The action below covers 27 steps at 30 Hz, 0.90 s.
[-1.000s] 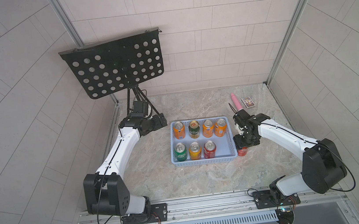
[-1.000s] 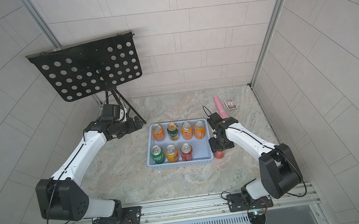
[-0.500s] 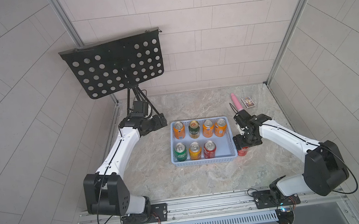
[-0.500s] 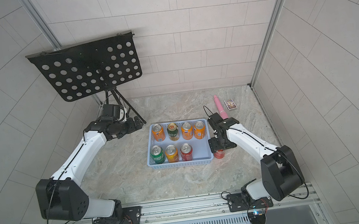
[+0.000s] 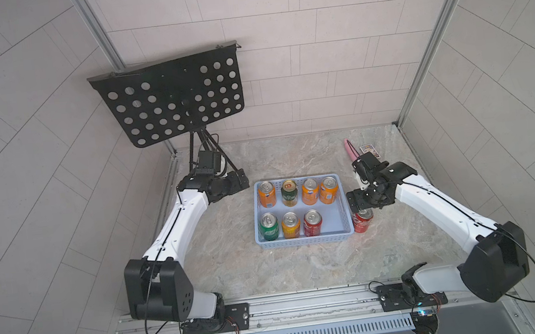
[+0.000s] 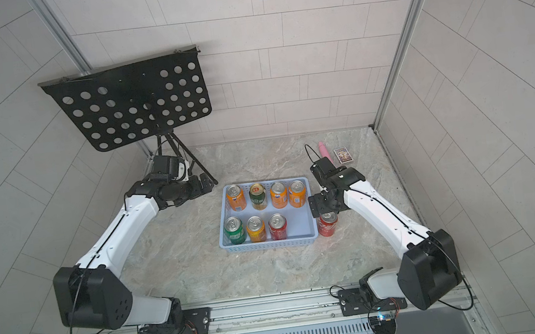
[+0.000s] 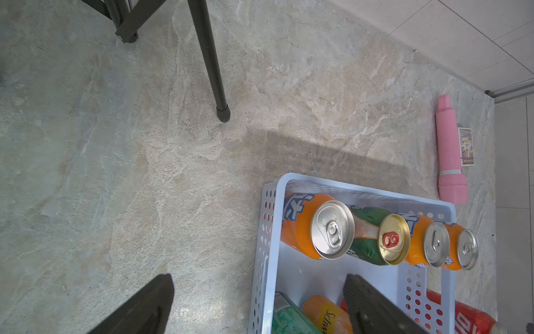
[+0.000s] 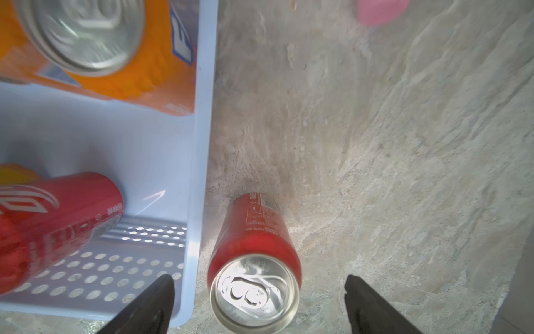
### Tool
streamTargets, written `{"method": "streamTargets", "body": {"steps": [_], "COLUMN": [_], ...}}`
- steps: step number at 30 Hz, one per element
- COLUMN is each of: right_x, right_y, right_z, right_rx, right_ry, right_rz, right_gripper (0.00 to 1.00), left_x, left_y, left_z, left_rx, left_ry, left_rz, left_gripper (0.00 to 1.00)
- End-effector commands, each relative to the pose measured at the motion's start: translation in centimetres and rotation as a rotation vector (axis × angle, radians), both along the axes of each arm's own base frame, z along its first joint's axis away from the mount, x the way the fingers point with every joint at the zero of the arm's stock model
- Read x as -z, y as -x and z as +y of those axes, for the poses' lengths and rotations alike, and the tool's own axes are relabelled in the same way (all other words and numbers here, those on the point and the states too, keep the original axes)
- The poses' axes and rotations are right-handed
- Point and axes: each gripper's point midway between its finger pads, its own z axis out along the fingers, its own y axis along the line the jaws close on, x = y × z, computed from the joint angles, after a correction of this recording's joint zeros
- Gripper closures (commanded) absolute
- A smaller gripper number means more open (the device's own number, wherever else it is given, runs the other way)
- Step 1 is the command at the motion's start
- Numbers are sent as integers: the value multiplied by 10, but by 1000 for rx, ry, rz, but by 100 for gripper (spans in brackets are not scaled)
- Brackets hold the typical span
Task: Take out the drinks from the basket
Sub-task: Place the drink at the center of the board, then pick up the drink from the basket.
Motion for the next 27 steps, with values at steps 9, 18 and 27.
{"method": "streamTargets", "body": {"steps": [9, 18, 27], "right_x": [-57, -32, 3], "right_y": [-40, -88, -110], "right_z": [30, 51, 76], "right_rx": [-89, -109, -128], "right_ry": [-104, -83, -75], "right_rz": [-82, -27, 41], "right_gripper": [12, 15, 17], "left_x": [4, 5, 9], "left_y": [5, 6, 6], "left_z": [-2, -2, -7], "left_rx": [19, 21, 34], "left_ry": [7, 3, 26], "left_rz": [21, 27, 43], "left_gripper": [0, 0, 0]}}
